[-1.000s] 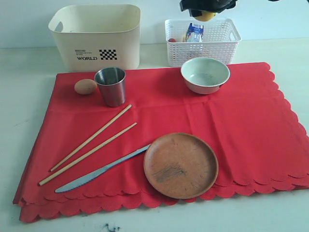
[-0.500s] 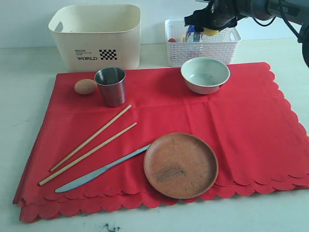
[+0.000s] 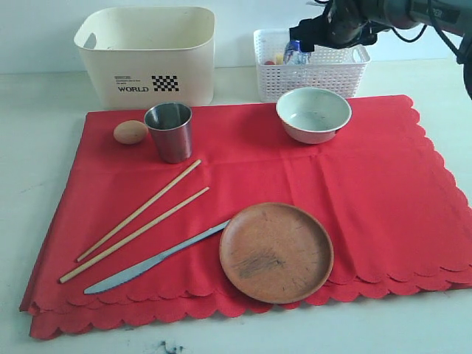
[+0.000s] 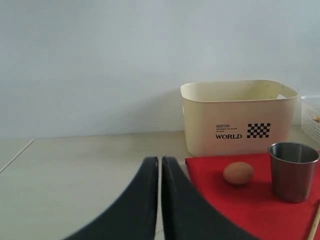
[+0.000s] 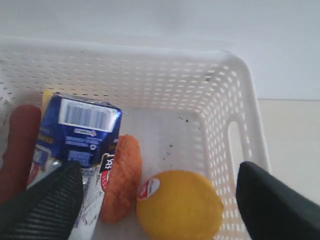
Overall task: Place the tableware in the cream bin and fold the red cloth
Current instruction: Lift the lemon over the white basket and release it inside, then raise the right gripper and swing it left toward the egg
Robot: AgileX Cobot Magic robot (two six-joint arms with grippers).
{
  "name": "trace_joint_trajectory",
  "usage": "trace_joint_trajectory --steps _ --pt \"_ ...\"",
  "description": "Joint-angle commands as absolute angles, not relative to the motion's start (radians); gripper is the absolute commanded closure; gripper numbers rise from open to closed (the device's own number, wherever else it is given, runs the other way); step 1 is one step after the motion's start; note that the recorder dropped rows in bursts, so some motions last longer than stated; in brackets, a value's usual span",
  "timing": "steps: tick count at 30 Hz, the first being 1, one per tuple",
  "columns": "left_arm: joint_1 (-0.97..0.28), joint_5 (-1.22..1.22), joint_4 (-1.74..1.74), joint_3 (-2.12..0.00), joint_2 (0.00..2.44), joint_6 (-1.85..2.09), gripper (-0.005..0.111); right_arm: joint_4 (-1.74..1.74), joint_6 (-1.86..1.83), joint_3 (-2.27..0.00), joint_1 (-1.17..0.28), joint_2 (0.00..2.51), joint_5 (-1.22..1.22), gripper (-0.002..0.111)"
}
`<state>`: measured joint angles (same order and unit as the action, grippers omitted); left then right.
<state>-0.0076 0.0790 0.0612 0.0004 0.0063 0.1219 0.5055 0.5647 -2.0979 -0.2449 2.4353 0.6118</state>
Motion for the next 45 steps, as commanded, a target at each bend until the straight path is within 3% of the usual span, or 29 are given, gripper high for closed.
trace_joint_trajectory --steps 1,5,10,24,31,35,40,45 --pt "-0.012 0.080 0.067 0.000 0.000 0.119 0.102 0.505 0.516 -2.101 -0.244 2.356 0.713 0.032" --pt "-0.012 0.080 0.067 0.000 0.000 0.119 0.102 0.505 0.460 -2.101 -0.244 2.281 0.839 0.056" --pt "-0.012 0.080 0.067 0.000 0.000 0.119 0.102 0.505 0.409 -2.101 -0.244 2.182 0.990 0.108" --pt "-0.012 0.080 0.067 0.000 0.000 0.119 0.102 0.227 0.252 -2.066 -0.244 1.948 1.087 0.108" --pt "-0.012 0.080 0.067 0.000 0.000 0.119 0.102 0.166 0.242 -1.653 -0.244 1.694 0.725 0.108" --pt "-0.012 0.080 0.067 0.000 0.000 0.119 0.102 -0.041 0.073 -1.417 -0.244 1.567 0.465 0.108" --pt "-0.012 0.080 0.067 0.000 0.000 0.119 0.102 -0.414 -0.318 -1.294 -0.270 1.529 0.342 0.108" --pt "-0.012 0.080 0.067 0.000 0.000 0.119 0.102 -0.520 -0.524 -1.281 -0.372 1.540 0.322 0.108"
